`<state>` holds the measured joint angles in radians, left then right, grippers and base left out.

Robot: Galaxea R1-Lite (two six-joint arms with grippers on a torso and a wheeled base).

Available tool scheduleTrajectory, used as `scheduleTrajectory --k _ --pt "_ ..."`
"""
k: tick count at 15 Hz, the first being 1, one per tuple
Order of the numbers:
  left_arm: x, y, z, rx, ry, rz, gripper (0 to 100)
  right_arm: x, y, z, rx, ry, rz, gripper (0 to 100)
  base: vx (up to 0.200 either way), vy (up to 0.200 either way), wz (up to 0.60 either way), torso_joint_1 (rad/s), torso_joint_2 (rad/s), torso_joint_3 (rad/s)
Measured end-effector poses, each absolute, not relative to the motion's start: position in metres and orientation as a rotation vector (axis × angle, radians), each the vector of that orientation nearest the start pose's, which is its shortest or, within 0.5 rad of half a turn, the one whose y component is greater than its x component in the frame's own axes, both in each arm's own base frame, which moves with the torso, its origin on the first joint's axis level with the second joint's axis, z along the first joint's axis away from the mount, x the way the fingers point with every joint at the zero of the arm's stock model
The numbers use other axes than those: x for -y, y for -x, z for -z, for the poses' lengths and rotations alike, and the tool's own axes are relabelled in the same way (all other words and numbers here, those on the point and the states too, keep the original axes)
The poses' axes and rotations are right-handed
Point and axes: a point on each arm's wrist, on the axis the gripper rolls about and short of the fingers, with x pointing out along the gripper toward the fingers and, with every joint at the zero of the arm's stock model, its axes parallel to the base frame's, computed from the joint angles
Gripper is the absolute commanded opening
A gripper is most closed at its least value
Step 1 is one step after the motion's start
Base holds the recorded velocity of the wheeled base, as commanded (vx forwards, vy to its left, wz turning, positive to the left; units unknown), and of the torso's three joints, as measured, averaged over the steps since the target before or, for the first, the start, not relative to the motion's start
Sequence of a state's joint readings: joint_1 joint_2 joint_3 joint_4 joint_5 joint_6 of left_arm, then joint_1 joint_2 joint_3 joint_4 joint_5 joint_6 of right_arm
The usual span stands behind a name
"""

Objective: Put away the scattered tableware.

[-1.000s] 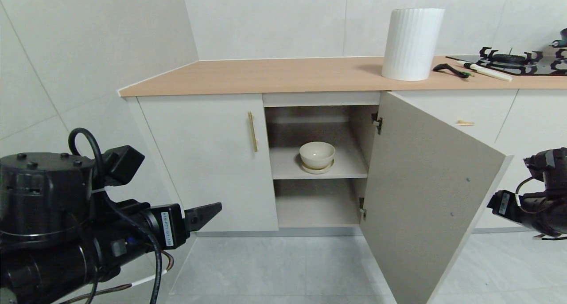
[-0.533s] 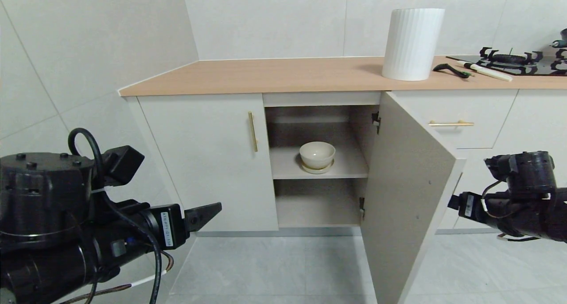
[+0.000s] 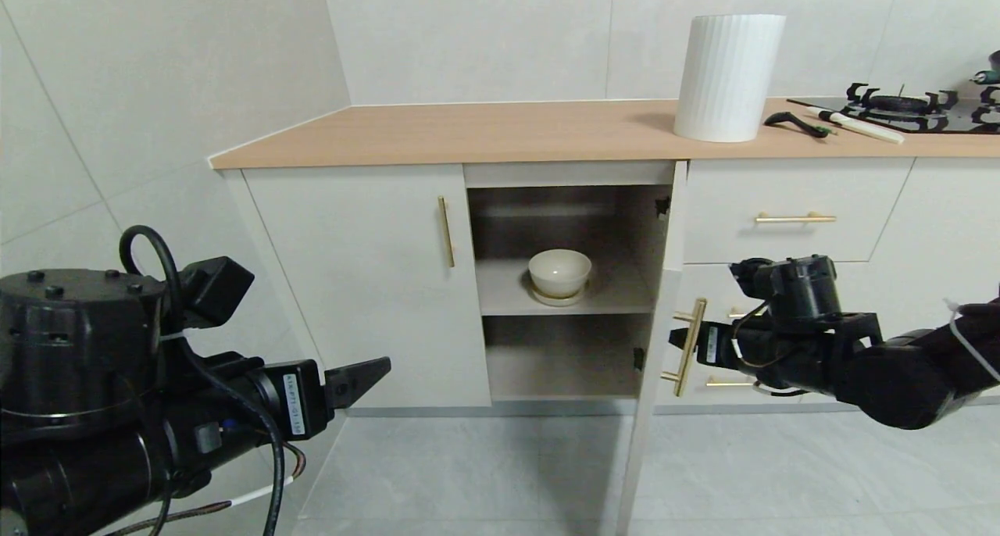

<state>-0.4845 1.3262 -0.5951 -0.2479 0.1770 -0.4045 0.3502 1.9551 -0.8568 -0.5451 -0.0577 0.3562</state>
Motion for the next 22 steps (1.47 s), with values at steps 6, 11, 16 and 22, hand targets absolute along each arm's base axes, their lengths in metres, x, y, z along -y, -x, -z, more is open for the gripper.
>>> scheduleTrajectory --k 6,11,16,22 --pt "0.088 -0.176 -0.186 -0.497 0.237 0.203 100 -0.145 -0.349 -0.089 -0.602 -0.263 -0.32 100 0.0 0.0 0.0 0.0 0.0 0.0" --pt "0.088 -0.176 -0.186 -0.502 0.232 0.203 100 -0.156 -0.356 -0.081 -0.599 -0.287 -0.331 100 0.0 0.0 0.0 0.0 0.0 0.0" --pt "0.088 -0.176 -0.185 -0.506 0.229 0.204 100 -0.158 -0.357 -0.076 -0.611 -0.288 -0.329 100 0.2 0.0 0.0 -0.001 0.0 0.002" --pt "0.089 -0.176 -0.185 -0.506 0.229 0.205 100 -0.166 -0.357 -0.075 -0.597 -0.328 -0.343 100 0.033 0.0 0.0 0.003 0.0 -0.001"
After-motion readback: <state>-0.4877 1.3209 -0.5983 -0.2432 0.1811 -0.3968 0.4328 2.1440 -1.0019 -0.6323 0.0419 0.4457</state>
